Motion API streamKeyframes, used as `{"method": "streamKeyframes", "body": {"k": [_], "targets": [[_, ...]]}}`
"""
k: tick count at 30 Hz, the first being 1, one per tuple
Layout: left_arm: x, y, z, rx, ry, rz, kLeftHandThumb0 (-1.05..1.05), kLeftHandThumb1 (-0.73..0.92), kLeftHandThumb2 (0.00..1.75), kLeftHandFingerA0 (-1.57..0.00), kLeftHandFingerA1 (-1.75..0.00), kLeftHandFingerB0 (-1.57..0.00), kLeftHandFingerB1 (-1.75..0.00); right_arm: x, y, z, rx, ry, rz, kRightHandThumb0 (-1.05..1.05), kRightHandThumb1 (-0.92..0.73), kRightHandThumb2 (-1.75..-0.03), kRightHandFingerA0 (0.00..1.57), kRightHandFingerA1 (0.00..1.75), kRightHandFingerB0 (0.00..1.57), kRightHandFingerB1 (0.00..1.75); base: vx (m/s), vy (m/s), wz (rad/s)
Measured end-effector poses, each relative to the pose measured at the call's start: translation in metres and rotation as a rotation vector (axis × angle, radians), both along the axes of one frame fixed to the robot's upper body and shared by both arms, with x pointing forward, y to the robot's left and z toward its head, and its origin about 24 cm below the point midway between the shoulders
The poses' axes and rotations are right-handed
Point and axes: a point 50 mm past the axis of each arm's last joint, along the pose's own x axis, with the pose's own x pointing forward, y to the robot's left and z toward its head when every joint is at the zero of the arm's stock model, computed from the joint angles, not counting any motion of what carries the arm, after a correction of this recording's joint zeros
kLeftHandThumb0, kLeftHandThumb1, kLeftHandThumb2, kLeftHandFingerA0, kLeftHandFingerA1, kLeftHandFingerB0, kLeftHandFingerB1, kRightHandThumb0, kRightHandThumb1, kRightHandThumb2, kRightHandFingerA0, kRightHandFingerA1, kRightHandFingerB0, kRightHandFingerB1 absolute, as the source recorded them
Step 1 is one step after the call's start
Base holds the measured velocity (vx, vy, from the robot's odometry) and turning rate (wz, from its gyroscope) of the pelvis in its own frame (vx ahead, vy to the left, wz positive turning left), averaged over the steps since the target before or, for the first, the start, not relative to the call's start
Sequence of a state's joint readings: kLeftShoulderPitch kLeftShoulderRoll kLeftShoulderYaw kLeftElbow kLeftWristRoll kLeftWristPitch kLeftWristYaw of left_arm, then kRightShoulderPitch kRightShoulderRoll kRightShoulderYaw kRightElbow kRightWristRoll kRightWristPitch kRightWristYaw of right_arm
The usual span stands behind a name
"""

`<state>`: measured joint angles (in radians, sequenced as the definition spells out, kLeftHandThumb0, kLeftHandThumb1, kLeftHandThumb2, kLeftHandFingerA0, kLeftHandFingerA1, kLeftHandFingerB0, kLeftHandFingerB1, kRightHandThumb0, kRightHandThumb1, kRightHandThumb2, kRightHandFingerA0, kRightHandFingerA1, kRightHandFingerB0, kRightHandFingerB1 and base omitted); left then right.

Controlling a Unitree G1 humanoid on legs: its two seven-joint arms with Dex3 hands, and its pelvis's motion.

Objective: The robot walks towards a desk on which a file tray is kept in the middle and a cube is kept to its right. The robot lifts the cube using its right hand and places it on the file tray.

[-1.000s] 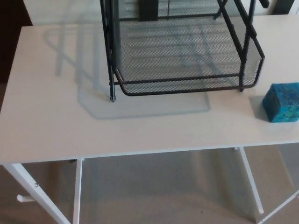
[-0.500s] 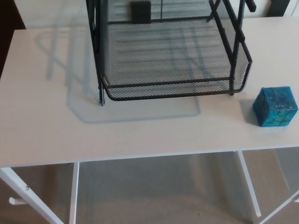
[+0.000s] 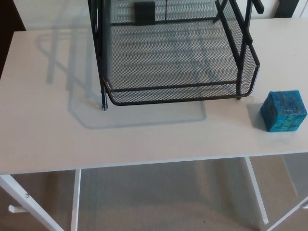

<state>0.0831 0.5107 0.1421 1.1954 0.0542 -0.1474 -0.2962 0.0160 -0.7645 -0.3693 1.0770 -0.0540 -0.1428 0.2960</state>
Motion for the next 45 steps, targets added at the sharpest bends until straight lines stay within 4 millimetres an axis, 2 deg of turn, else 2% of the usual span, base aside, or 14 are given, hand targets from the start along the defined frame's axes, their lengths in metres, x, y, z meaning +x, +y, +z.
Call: {"method": "streamKeyframes", "body": {"k": [2, 5, 7, 8, 10, 12, 20, 36, 38, 39, 41, 42, 44, 45], "targets": [[0.003, 0.002, 0.002, 0.003, -0.013, 0.004, -0.93, 0.88, 0.66, -0.42, -0.91, -0.11, -0.82, 0.015, -0.005, 0.016, 0.003, -0.108, -0.032, -0.68, -0.56, -0.57, 0.18, 0.59, 0.0, 0.26, 0.0, 0.0, 0.0], [0.009, 0.004, 0.005, 0.002, -0.043, 0.018, -0.93, 0.87, 0.67, -0.35, -0.94, -0.05, -0.87, 0.047, -0.011, 0.057, -0.033, -0.283, -0.022, -0.94, -0.4, -0.88, 0.13, 0.81, 0.0, 0.52, 0.0, 0.0, 0.0], [0.012, 0.004, 0.006, -0.001, -0.056, 0.022, -0.94, 0.89, 0.67, -0.39, -0.93, -0.06, -0.88, 0.064, -0.011, 0.079, -0.051, -0.362, 0.006, -0.97, -0.49, -0.56, 0.16, 1.16, 0.0, 0.92, 0.0, 0.0, 0.0], [0.013, 0.004, 0.007, -0.002, -0.061, 0.024, -0.82, 0.61, 1.16, -0.47, -0.82, -0.04, -0.65, 0.079, -0.009, 0.098, -0.065, -0.422, 0.038, -0.92, -0.47, -0.56, 0.18, 1.0, 0.0, 0.75, 0.0, 0.0, 0.0], [0.014, 0.004, 0.007, -0.004, -0.067, 0.027, -0.8, 0.62, 1.16, -0.48, -0.82, -0.04, -0.64, 0.096, -0.004, 0.121, -0.077, -0.491, 0.084, -0.7, -0.4, -0.78, 0.1, 0.62, 0.0, 0.38, 0.0, 0.0, 0.0], [0.015, 0.004, 0.007, -0.005, -0.069, 0.028, -0.94, 0.89, 0.67, -0.4, -0.93, -0.1, -0.85, 0.114, 0.004, 0.143, -0.088, -0.546, 0.151, -0.61, -0.47, -0.71, 0.09, 0.36, 0.0, 0.06, 0.0, 0.0, 0.0], [0.011, 0.004, 0.006, -0.01, -0.067, 0.04, -0.94, 0.87, 0.68, -0.42, -0.91, -0.15, -0.82, 0.181, 0.071, 0.206, -0.186, -0.567, 0.522, -0.71, -0.42, -0.81, 0.0, 0.13, 0.0, 0.19, 0.0, 0.0, 0.0], [0.005, 0.003, 0.004, -0.02, -0.053, 0.039, -0.94, 0.88, 0.67, -0.44, -0.88, -0.17, -0.82, 0.237, 0.177, 0.136, -0.297, -0.115, 0.947, -0.65, -0.47, -0.55, 0.06, 0.39, 0.09, 0.3, 0.0, 0.0, 0.0], [0.005, 0.003, 0.004, -0.021, -0.052, 0.039, -0.94, 0.64, 1.02, -0.47, -0.81, -0.24, -0.73, 0.241, 0.183, 0.13, -0.318, -0.071, 0.966, -0.68, -0.4, -0.79, 0.01, 0.43, 0.09, 0.33, 0.0, 0.0, 0.0], [0.005, 0.003, 0.004, -0.021, -0.052, 0.04, -0.92, 0.87, 0.67, -0.46, -0.87, -0.19, -0.8, 0.242, 0.185, 0.128, -0.33, -0.05, 0.971, -0.68, -0.4, -0.79, 0.02, 0.41, 0.1, 0.33, 0.0, 0.0, 0.0], [0.005, 0.003, 0.004, -0.022, -0.052, 0.04, -0.95, 0.64, 1.03, -0.48, -0.82, -0.23, -0.74, 0.244, 0.187, 0.124, -0.351, -0.015, 0.98, -0.62, -0.48, -0.57, 0.07, 0.35, 0.11, 0.25, 0.0, 0.0, 0.0], [0.005, 0.003, 0.004, -0.022, -0.052, 0.04, -0.94, 0.88, 0.66, -0.46, -0.88, -0.17, -0.8, 0.244, 0.189, 0.122, -0.358, 0.0, 0.985, -0.66, -0.39, -0.77, 0.04, 0.42, 0.09, 0.32, 0.0, 0.0, 0.0], [0.004, 0.003, 0.004, -0.024, -0.051, 0.04, -0.95, 0.63, 1.03, -0.48, -0.82, -0.23, -0.74, 0.245, 0.19, 0.119, -0.371, 0.019, 0.993, -0.66, -0.38, -0.76, 0.02, 0.44, 0.08, 0.37, 0.0, 0.0, 0.0], [0.004, 0.003, 0.004, -0.025, -0.051, 0.04, -0.95, 0.86, 0.66, -0.47, -0.9, -0.16, -0.84, 0.245, 0.191, 0.118, -0.374, 0.023, 0.995, -0.67, -0.39, -0.75, 0.04, 0.44, 0.08, 0.35, 0.0, 0.0, 0.0]]}}
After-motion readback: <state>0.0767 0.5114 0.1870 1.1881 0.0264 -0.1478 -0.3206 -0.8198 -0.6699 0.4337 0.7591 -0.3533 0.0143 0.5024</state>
